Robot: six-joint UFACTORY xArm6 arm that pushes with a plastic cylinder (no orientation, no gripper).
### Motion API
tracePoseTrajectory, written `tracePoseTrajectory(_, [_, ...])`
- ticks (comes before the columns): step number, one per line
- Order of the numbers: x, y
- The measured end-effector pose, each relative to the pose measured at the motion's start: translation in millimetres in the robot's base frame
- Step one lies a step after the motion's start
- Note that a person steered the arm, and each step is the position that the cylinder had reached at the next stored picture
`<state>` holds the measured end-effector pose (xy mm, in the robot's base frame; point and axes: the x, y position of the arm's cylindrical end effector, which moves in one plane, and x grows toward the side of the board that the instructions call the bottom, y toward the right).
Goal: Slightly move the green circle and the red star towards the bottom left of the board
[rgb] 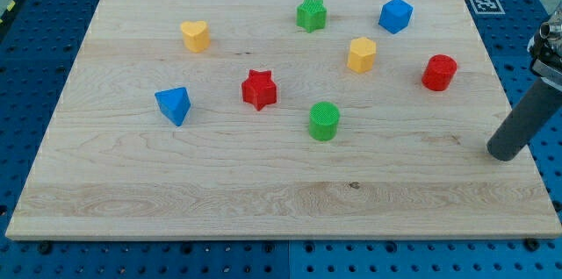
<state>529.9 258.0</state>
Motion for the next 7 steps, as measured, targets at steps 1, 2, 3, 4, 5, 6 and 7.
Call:
tracePoseTrajectory(1, [0.6, 0.0])
tracePoseTrajectory(2, [0.6, -0.5])
tracePoseTrajectory(3, [-40.6, -62.6])
tracePoseTrajectory(4, [-45.9, -100.1])
tracePoseTrajectory(5, [-43.5, -143.0])
tracePoseTrajectory(6, [-62.0, -194.5])
tracePoseTrajectory(7, [-77.8, -231.1])
